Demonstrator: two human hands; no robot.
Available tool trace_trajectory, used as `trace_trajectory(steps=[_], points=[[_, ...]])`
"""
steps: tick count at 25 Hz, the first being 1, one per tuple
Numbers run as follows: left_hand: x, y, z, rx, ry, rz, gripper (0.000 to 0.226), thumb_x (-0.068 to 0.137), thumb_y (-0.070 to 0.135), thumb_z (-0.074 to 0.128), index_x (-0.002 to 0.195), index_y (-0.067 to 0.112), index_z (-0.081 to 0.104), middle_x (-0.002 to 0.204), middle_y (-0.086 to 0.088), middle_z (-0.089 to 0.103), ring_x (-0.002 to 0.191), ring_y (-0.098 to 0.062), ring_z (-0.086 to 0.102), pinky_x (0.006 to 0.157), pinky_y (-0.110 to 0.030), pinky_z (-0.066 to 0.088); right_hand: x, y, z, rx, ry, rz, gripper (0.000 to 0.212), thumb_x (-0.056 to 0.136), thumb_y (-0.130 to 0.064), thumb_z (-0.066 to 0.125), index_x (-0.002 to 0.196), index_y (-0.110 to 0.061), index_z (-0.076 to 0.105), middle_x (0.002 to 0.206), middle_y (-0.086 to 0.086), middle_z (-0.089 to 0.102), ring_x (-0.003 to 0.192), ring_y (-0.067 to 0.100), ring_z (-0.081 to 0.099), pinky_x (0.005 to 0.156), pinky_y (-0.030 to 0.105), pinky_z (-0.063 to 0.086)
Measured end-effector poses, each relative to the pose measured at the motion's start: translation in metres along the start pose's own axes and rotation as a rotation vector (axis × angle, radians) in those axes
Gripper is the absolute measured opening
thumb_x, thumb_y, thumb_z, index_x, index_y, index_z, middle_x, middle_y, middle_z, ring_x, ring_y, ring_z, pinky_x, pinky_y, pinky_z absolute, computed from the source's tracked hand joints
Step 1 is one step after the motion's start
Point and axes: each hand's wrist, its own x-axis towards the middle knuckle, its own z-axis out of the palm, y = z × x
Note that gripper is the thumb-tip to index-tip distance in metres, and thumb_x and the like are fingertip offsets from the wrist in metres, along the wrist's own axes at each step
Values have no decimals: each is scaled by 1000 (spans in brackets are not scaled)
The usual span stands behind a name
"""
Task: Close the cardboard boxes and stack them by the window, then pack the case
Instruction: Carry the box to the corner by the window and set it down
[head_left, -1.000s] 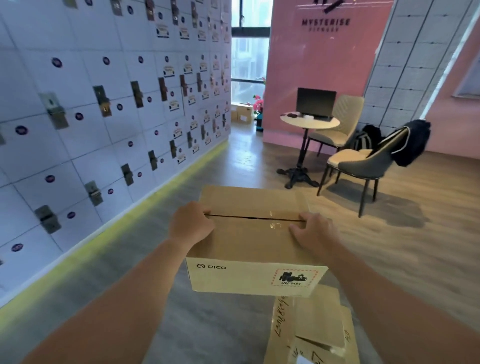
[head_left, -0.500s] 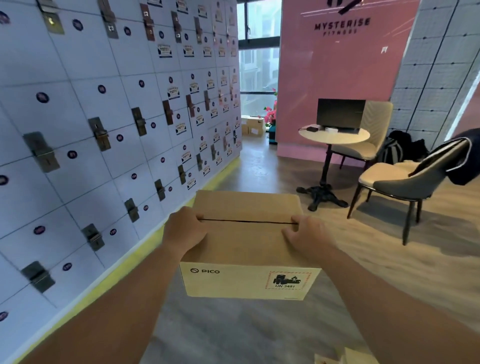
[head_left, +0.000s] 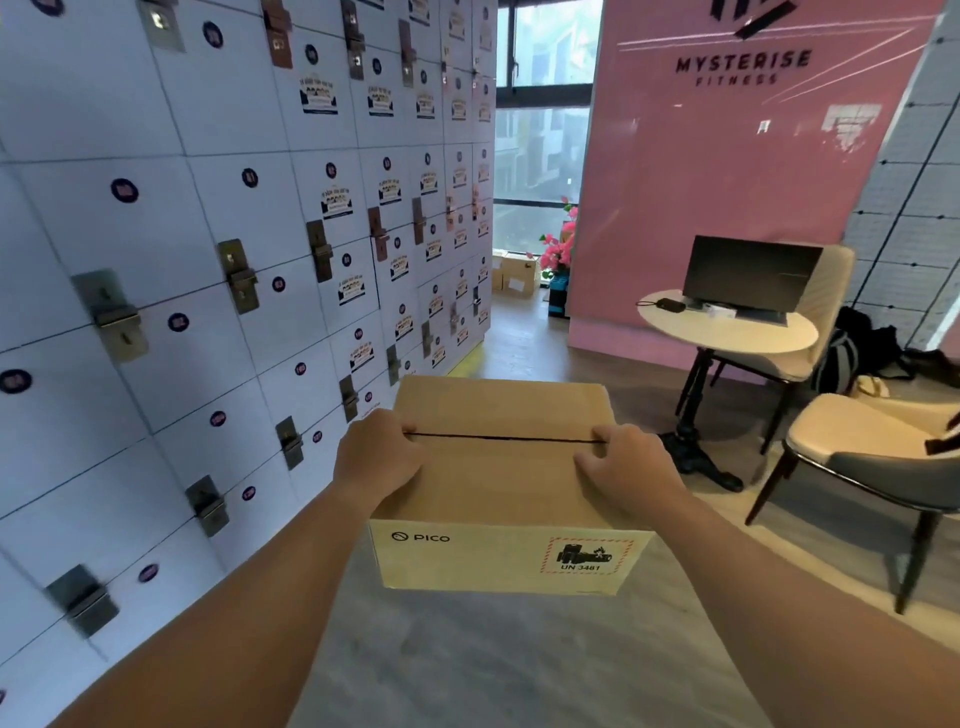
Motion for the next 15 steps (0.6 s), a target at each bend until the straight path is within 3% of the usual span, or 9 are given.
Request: trace_trajectory(steps=[3, 6, 11, 15], points=[[106, 0, 26, 7, -29, 14, 27, 83, 13, 57, 99, 21, 78, 90, 0, 72, 63, -6, 48, 53, -16, 30, 101, -8, 15, 13, 7, 34, 26, 89, -42, 59, 97, -20, 70, 71, -8, 64, 63, 10, 59, 49, 25, 43], [199, 10, 54, -8, -57, 60, 28, 84, 15, 57, 102, 22, 77, 98, 0, 73, 70, -12, 53, 57, -19, 34, 190, -4, 22, 2, 9, 63, 24, 88, -43, 58, 91, -20, 67, 70, -9, 64, 63, 10, 60, 54, 28, 50], [362, 33, 133, 22, -93, 108, 21, 79, 12, 57, 84, 22, 75, 81, -2, 71, 67, -14, 53, 53, -18, 31, 359, 36, 49, -26, 19, 53, 35, 88, -50, 58, 105, -21, 69, 74, -12, 64, 67, 11, 61, 65, 33, 56], [489, 60, 200, 32, -87, 100, 26, 82, 14, 57, 97, 23, 77, 95, -1, 74, 79, -19, 58, 65, -24, 39, 500, 76, 66, -1, -2, 46, 41, 89, -50, 59, 116, -21, 68, 86, -7, 69, 75, 14, 64, 74, 37, 58]])
